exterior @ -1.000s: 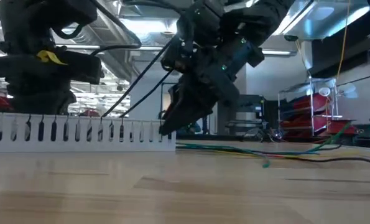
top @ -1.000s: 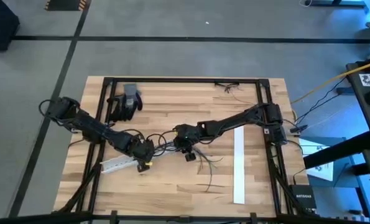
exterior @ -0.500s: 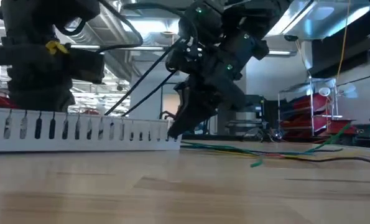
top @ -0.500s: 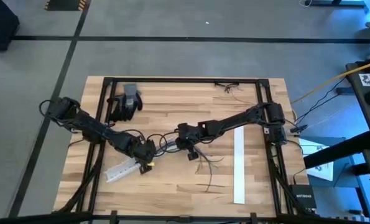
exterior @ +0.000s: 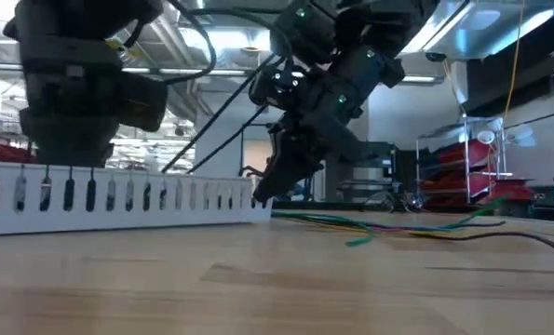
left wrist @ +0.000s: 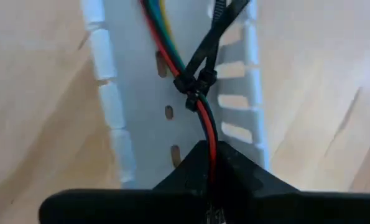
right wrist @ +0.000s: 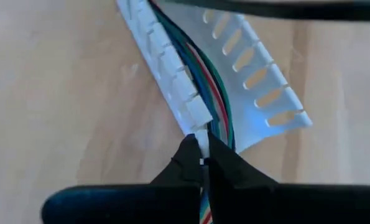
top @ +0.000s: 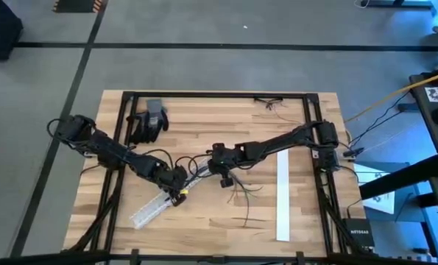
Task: Ziptie cables
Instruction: Put the colored ziptied cables into the white cable duct
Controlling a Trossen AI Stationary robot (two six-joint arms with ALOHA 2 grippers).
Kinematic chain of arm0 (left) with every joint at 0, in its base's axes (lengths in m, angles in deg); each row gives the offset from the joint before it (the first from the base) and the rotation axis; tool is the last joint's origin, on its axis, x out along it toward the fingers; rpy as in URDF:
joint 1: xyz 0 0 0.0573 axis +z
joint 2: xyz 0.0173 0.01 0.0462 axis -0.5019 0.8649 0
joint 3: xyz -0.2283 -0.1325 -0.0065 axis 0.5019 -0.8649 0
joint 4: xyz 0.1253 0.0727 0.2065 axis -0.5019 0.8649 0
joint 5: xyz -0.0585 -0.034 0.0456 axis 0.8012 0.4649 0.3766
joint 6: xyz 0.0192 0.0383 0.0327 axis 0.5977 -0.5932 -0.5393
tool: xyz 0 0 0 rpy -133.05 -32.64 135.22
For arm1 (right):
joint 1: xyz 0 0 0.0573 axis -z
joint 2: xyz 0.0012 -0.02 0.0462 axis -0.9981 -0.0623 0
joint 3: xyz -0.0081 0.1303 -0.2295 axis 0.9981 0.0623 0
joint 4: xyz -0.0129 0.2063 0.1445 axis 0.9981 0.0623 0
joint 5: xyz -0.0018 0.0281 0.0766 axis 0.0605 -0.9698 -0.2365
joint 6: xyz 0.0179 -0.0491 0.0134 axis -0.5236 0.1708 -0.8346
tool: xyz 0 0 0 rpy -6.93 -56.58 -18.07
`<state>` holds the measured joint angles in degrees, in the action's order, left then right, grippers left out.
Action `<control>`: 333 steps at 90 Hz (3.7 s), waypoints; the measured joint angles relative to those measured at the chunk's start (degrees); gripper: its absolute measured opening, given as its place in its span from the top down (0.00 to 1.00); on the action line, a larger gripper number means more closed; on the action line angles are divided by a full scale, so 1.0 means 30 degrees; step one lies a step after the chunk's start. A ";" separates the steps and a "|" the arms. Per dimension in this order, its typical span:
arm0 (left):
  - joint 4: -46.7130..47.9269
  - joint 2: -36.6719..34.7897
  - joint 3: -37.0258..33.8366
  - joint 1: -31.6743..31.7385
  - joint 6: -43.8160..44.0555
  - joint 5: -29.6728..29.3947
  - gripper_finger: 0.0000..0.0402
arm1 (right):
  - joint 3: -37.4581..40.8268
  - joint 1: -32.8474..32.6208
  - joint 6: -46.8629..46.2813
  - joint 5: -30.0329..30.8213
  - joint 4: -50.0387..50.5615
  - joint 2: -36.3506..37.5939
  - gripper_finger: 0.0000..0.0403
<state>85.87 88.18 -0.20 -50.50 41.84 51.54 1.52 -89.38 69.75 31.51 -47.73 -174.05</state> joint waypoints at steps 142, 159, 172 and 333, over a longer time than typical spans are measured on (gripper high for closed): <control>1.3215 -0.0889 0.2390 -0.5527 0.0174 -0.1123 0.97 | -0.0117 -0.0119 0.0267 0.1201 -0.0025 -0.0554 1.00; 1.2874 -0.0860 0.1705 -0.5729 0.0845 -0.1049 0.87 | -0.0117 -0.0119 0.0544 0.1106 0.0041 -0.0554 1.00; 1.2990 -0.0860 0.1685 -0.5457 0.0462 -0.0839 0.74 | -0.0117 -0.0119 0.0553 0.1084 0.0050 -0.0554 1.00; 1.0522 -0.4000 0.0345 -0.6929 0.1543 -1.0019 0.80 | 0.3795 0.0989 0.0123 -0.6086 -0.5560 0.3585 0.49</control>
<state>117.44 76.18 0.84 -71.29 46.47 21.49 12.90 -86.42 70.12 13.25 -64.41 -163.29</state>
